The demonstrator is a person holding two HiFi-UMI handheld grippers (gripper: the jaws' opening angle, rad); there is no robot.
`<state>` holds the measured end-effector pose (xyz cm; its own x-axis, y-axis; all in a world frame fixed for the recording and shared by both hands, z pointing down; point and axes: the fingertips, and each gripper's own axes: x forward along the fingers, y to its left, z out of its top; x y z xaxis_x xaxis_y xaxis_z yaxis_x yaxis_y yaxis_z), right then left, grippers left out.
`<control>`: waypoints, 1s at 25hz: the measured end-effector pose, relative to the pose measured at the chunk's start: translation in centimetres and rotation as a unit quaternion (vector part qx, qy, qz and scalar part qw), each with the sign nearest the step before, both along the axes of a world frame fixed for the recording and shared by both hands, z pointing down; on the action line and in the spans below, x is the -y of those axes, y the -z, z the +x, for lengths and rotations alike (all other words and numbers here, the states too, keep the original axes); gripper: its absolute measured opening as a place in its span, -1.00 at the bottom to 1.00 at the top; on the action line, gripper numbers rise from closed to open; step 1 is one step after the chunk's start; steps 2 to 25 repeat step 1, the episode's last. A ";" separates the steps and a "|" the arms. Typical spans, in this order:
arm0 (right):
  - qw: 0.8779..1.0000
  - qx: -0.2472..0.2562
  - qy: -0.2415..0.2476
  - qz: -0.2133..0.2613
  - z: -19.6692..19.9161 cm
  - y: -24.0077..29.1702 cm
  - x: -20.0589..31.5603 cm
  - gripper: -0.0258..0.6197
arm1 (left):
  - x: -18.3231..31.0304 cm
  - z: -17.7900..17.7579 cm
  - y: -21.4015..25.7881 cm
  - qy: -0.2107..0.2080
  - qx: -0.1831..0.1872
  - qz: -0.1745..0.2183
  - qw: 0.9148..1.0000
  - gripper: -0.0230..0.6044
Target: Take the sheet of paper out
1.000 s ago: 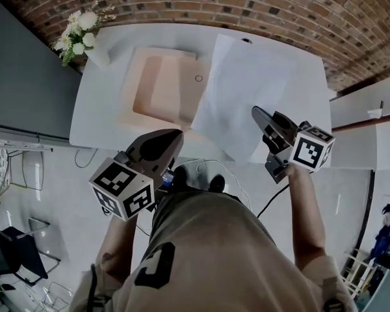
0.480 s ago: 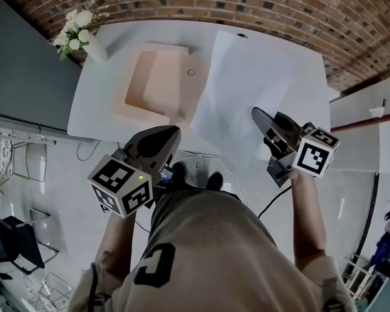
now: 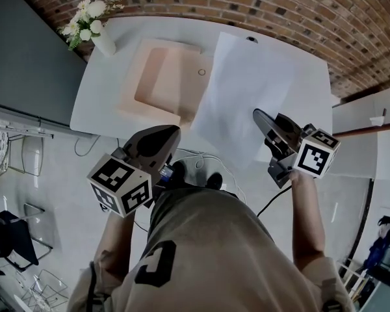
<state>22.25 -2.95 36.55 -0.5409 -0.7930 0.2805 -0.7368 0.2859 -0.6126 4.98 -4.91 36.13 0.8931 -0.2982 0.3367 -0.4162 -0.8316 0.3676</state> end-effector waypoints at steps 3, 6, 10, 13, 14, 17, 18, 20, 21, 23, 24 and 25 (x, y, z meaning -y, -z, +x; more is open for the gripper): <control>1.000 0.000 0.000 -0.001 -0.5 -0.1 0.2 -0.84 | 0.3 -0.5 0.0 0.001 -0.001 0.000 1.000 -0.88; 1.000 0.000 0.000 -0.001 -0.5 -0.1 0.2 -0.84 | 0.3 -0.5 0.0 0.001 -0.001 0.000 1.000 -0.88; 1.000 0.000 0.000 -0.001 -0.5 -0.1 0.2 -0.84 | 0.3 -0.5 0.0 0.001 -0.001 0.000 1.000 -0.88; 1.000 0.000 0.000 -0.001 -0.5 -0.1 0.2 -0.84 | 0.3 -0.5 0.0 0.001 -0.001 0.000 1.000 -0.88; 1.000 0.000 0.000 -0.001 -0.5 -0.1 0.2 -0.84 | 0.3 -0.5 0.0 0.001 -0.001 0.000 1.000 -0.88; 1.000 0.000 0.000 -0.001 -0.5 -0.1 0.2 -0.84 | 0.3 -0.5 0.0 0.001 -0.001 0.000 1.000 -0.88; 1.000 0.000 0.000 -0.001 -0.5 -0.1 0.2 -0.84 | 0.3 -0.5 0.0 0.001 -0.001 0.000 1.000 -0.88; 1.000 0.000 0.000 -0.001 -0.5 -0.1 0.2 -0.84 | 0.3 -0.5 0.0 0.001 -0.001 0.000 1.000 -0.88; 1.000 0.000 0.000 -0.001 -0.5 -0.1 0.2 -0.84 | 0.3 -0.5 0.0 0.001 -0.001 0.000 1.000 -0.88; 1.000 0.000 0.000 -0.001 -0.5 -0.1 0.2 -0.84 | 0.3 -0.5 0.0 0.001 -0.001 0.000 1.000 -0.88; 1.000 0.000 0.000 -0.001 -0.5 -0.1 0.2 -0.84 | 0.3 -0.5 0.0 0.001 -0.001 0.000 1.000 -0.88; 1.000 0.000 0.000 -0.001 -0.5 -0.1 0.2 -0.84 | 0.3 -0.5 0.0 0.001 -0.001 0.000 1.000 -0.88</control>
